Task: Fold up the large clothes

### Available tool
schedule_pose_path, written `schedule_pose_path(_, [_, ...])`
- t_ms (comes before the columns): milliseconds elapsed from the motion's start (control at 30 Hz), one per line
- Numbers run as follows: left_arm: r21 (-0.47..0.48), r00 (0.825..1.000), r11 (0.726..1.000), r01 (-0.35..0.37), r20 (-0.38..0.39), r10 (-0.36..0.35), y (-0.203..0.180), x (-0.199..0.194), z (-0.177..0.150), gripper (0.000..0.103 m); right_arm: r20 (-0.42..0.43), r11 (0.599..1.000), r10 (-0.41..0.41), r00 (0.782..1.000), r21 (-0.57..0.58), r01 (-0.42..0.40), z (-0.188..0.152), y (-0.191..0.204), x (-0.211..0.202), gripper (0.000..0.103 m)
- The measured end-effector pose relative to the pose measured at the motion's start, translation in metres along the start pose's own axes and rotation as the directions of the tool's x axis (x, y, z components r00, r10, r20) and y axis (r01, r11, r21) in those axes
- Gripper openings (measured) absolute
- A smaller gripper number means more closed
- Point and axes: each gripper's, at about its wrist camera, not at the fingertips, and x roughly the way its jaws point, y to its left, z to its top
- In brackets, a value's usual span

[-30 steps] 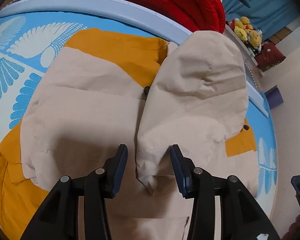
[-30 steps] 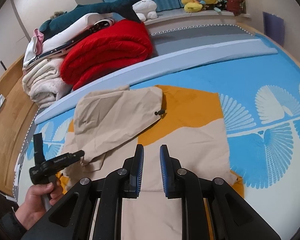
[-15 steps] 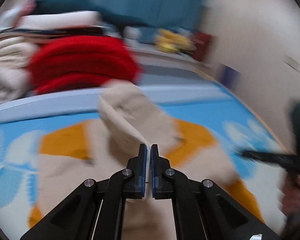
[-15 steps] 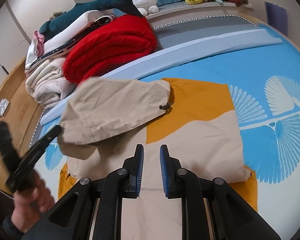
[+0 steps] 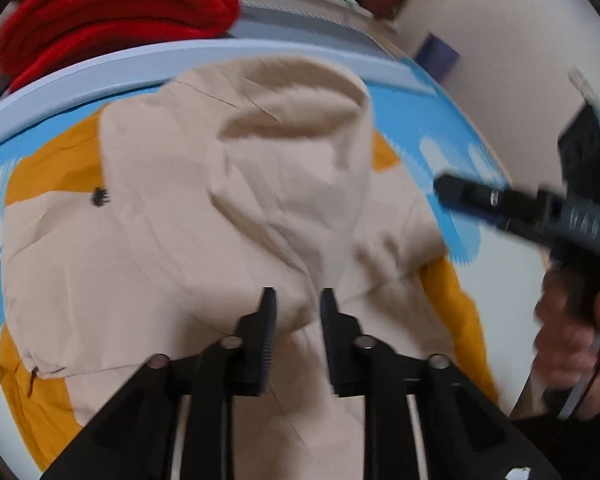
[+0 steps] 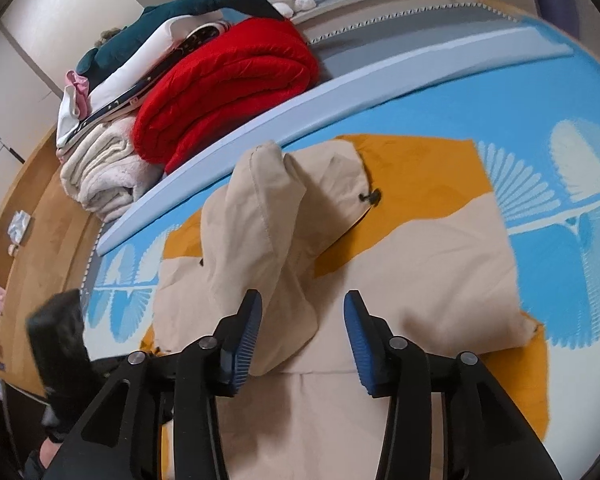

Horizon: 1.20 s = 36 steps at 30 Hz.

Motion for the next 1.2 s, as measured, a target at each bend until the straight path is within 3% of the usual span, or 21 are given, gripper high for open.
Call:
schedule_pose_path(100, [-0.141, 0.998, 0.989, -0.054, 0.003, 0.055, 0.026, 0.003, -0.001, 0.026, -0.014, 0.998, 0.050, 0.999, 0.027, -0.050, -0.001, 0.003, 0.010, 0.045])
schedule_pose_path(167, [-0.258, 0.996, 0.962, -0.093, -0.009, 0.094, 0.047, 0.011, -0.004, 0.029, -0.020, 0.996, 0.081, 0.997, 0.025, -0.080, -0.001, 0.009, 0.017, 0.047])
schedule_pose_path(300, [-0.475, 0.999, 0.879, -0.039, -0.026, 0.030, 0.086, 0.026, -0.014, 0.031, -0.037, 0.995, 0.099, 0.994, -0.024, -0.100, 0.001, 0.025, 0.035, 0.050])
schedule_pose_path(433, [-0.573, 0.998, 0.820, -0.002, -0.047, -0.031, 0.100, 0.048, -0.024, 0.036, -0.063, 0.997, 0.076, 0.995, -0.027, -0.078, -0.003, 0.030, 0.052, 0.050])
schedule_pose_path(500, [-0.613, 0.997, 0.789, 0.025, -0.042, -0.065, 0.106, 0.052, -0.031, 0.036, -0.068, 0.997, 0.063, 0.996, -0.030, -0.065, -0.005, 0.034, 0.059, 0.044])
schedule_pose_path(567, [-0.647, 0.995, 0.761, 0.058, -0.022, -0.094, 0.109, 0.056, -0.036, 0.033, -0.081, 0.995, 0.085, 0.993, -0.054, -0.089, -0.006, 0.041, 0.066, 0.013])
schedule_pose_path(600, [-0.653, 0.995, 0.754, 0.070, -0.012, -0.103, 0.110, 0.054, -0.037, 0.016, -0.080, 0.993, 0.090, 0.993, -0.064, -0.095, -0.006, 0.043, 0.067, 0.010])
schedule_pose_path(633, [-0.653, 0.993, 0.752, 0.091, 0.000, -0.120, 0.110, 0.053, -0.036, 0.003, -0.069, 0.993, 0.096, 0.993, -0.068, -0.100, -0.006, 0.045, 0.067, 0.005])
schedule_pose_path(700, [-0.633, 0.994, 0.766, 0.108, 0.049, -0.100, 0.111, 0.033, -0.028, 0.002, -0.020, 0.987, 0.157, 0.987, -0.033, -0.158, -0.004, 0.043, 0.058, 0.002])
schedule_pose_path(800, [-0.553, 0.985, 0.827, 0.102, 0.170, -0.008, 0.105, -0.015, -0.005, 0.002, 0.145, 0.955, 0.279, 0.949, 0.065, -0.290, -0.001, 0.032, 0.029, 0.002])
schedule_pose_path(833, [-0.518, 0.980, 0.852, 0.076, 0.195, 0.032, 0.101, -0.029, 0.001, 0.002, 0.176, 0.950, 0.277, 0.945, 0.097, -0.296, -0.003, 0.027, 0.025, 0.001])
schedule_pose_path(867, [-0.489, 0.978, 0.872, 0.040, 0.200, 0.067, 0.097, -0.037, 0.004, 0.002, 0.174, 0.955, 0.236, 0.956, 0.140, -0.262, -0.006, 0.020, 0.028, 0.001])
schedule_pose_path(900, [-0.467, 0.979, 0.884, -0.002, 0.180, 0.098, 0.092, -0.039, 0.006, 0.000, 0.143, 0.959, 0.189, 0.972, 0.187, -0.214, -0.009, 0.012, 0.036, 0.001])
schedule_pose_path(967, [-0.417, 0.984, 0.900, -0.130, 0.055, 0.167, 0.085, -0.021, 0.001, 0.000, -0.022, 0.948, 0.090, 0.996, 0.307, -0.079, -0.024, -0.012, 0.071, 0.002])
schedule_pose_path(1033, [-0.400, 0.980, 0.895, -0.196, -0.100, 0.171, 0.089, 0.013, -0.013, 0.000, -0.177, 0.912, 0.024, 0.984, 0.408, 0.051, -0.045, -0.039, 0.103, 0.002])
schedule_pose_path(1067, [-0.431, 0.973, 0.877, -0.214, -0.172, 0.153, 0.095, 0.028, -0.023, 0.000, -0.227, 0.892, 0.021, 0.974, 0.445, 0.084, -0.054, -0.050, 0.114, 0.004])
schedule_pose_path(1133, [-0.505, 0.975, 0.838, -0.208, -0.176, 0.135, 0.103, 0.028, -0.031, 0.000, -0.242, 0.884, 0.019, 0.970, 0.457, 0.096, -0.057, -0.054, 0.120, 0.005])
schedule_pose_path(1200, [-0.499, 0.977, 0.840, -0.214, -0.098, 0.190, 0.099, 0.011, -0.018, 0.000, -0.197, 0.905, -0.008, 0.980, 0.416, 0.091, -0.046, -0.045, 0.112, 0.008])
